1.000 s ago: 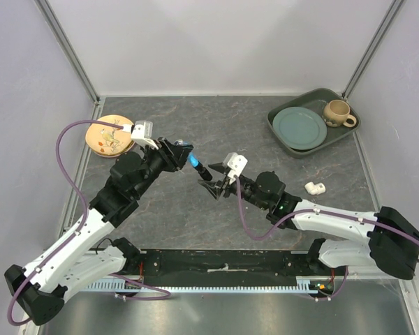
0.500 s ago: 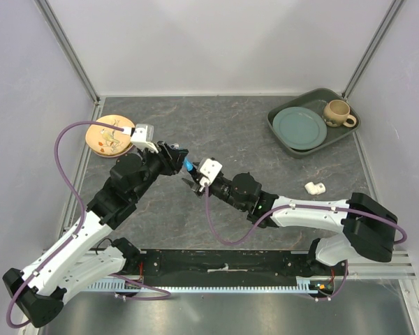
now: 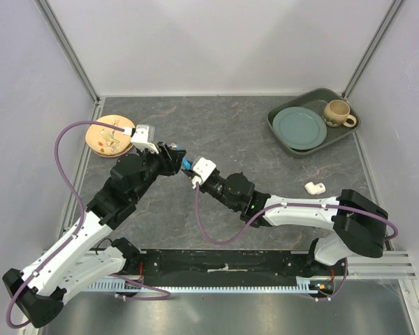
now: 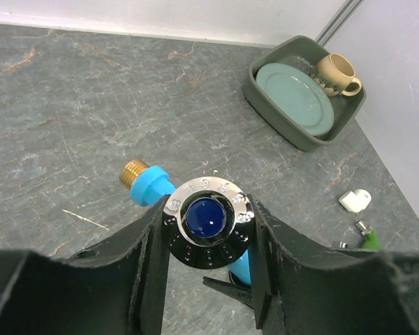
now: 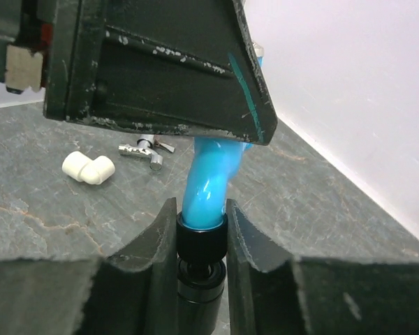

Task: Install the water faucets

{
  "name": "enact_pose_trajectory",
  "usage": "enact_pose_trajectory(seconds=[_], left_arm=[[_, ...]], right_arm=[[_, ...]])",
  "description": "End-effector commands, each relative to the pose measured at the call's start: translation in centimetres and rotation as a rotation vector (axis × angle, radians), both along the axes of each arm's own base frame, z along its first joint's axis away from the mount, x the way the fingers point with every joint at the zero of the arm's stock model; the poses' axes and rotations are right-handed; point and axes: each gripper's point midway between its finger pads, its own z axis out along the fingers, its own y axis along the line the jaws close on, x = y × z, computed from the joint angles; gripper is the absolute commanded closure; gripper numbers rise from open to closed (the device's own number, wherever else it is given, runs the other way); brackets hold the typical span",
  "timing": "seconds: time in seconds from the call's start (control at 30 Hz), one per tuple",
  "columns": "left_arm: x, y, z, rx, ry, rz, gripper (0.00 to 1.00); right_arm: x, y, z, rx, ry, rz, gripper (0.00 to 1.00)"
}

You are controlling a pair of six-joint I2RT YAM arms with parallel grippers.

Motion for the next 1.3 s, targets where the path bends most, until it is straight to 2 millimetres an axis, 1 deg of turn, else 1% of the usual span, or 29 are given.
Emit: enact_pose_trajectory(seconds=[0.0,0.03,0.07,0.13,0.2,0.23,0.27,0.3,0.33,0.37,0.4,0.43,0.47,0.5,0.53,0.57,0.6,0.67,0.7,0.8,0.87,1.0,1.03,1.1,1.13,1.17,1.2,1.23,1.27], left_arm=[[0.1,0.2,3.1,-0.004,-0.092,-0.003,0.98],[0.0,0.0,3.4,-0.008,-0.105,-0.017,0.98],[-0.2,-0.3,3.5,-0.008,-0.113,-0.037,0.98],[-0.4,-0.3,4.2,-0.009,-0.148,-0.051,0.98],[-0.7,-0.5,4.4,-0.004,-0.173,-0.076,0.98],[-1.0,-0.5,4.9,-0.016,-0.203,-0.088,0.98],[-1.4,-0.9,4.8,-0.009,-0.211,-0.120,0.98],[-1.6,-1.0,5.7,-0.031,-0.246,-0.135,0.98],[-2.0,-1.1,5.7,-0.037,-0.261,-0.152,0.98],[-2.6,-1.6,6.6,-0.057,-0.300,-0.196,0.98],[-3.0,-1.9,6.8,-0.064,-0.316,-0.225,0.98],[-3.4,-2.1,6.9,-0.073,-0.333,-0.249,0.98],[-4.2,-2.6,7.7,-0.096,-0.368,-0.300,0.98],[-4.6,-2.9,7.8,-0.102,-0.381,-0.325,0.98],[-4.8,-3.0,7.9,-0.105,-0.391,-0.346,0.98],[-5.5,-3.5,8.3,-0.118,-0.412,-0.396,0.98],[-5.8,-3.7,8.4,-0.123,-0.419,-0.414,0.98],[-6.3,-4.1,8.4,-0.133,-0.423,-0.460,0.98],[-6.4,-4.1,8.6,-0.138,-0.431,-0.470,0.98],[-6.7,-4.3,8.8,-0.147,-0.439,-0.495,0.98],[-6.6,-4.3,8.8,-0.148,-0.437,-0.496,0.98],[-6.0,-3.9,8.5,-0.141,-0.426,-0.459,0.98],[-5.8,-3.6,8.6,-0.136,-0.427,-0.437,0.84],[-5.6,-3.1,8.7,-0.130,-0.431,-0.407,0.64],[-5.5,-2.4,9.0,-0.128,-0.440,-0.370,0.44],[-5.3,-2.1,8.9,-0.121,-0.440,-0.350,0.37],[-5.2,-1.7,9.1,-0.117,-0.444,-0.324,0.29],[-4.5,-0.6,8.7,-0.101,-0.427,-0.254,0.27],[-4.0,0.1,8.5,-0.093,-0.412,-0.206,0.26]], right_arm=[[0.3,0.5,2.9,0.076,-0.023,-0.014,0.84],[0.2,0.5,2.9,0.077,-0.019,-0.011,0.90],[0.0,0.4,3.2,0.088,-0.014,-0.008,1.00],[-0.5,0.5,3.2,0.094,0.012,0.023,1.00],[-0.9,0.2,3.6,0.116,0.039,0.046,1.00],[-1.5,0.4,3.8,0.127,0.051,0.091,1.00],[-1.4,-0.2,4.3,0.150,0.063,0.116,1.00],[-1.9,-0.3,4.7,0.202,0.113,0.158,1.00],[-1.9,-0.6,5.2,0.231,0.131,0.185,1.00],[-2.4,-1.1,5.6,0.252,0.147,0.264,1.00],[-2.6,-1.4,6.5,0.296,0.154,0.306,1.00],[-3.2,-1.6,6.8,0.336,0.210,0.360,1.00],[-3.6,-2.1,7.1,0.342,0.215,0.427,1.00],[-4.2,-2.3,8.0,0.365,0.203,0.484,1.00],[-4.9,-2.4,8.4,0.388,0.239,0.532,1.00],[-5.0,-2.6,8.7,0.396,0.243,0.562,1.00],[-6.5,-2.6,9.3,0.391,0.227,0.654,1.00],[-7.5,-2.5,9.8,0.396,0.253,0.727,1.00],[-8.5,-2.6,10.1,0.387,0.244,0.783,1.00],[-9.7,-2.6,10.4,0.385,0.257,0.867,1.00],[-9.7,-2.5,10.4,0.387,0.266,0.869,1.00],[-8.5,-2.7,9.9,0.396,0.270,0.808,1.00],[-8.0,-2.8,10.0,0.405,0.268,0.779,1.00],[-7.2,-2.8,9.2,0.376,0.275,0.734,1.00],[-6.7,-3.0,9.5,0.378,0.264,0.699,1.00],[-6.2,-2.9,8.5,0.345,0.298,0.663,1.00],[-5.7,-2.9,8.3,0.323,0.276,0.633,1.00],[-5.2,-3.2,8.6,0.322,0.266,0.594,1.00],[-4.7,-3.3,7.5,0.288,0.298,0.555,1.00]])
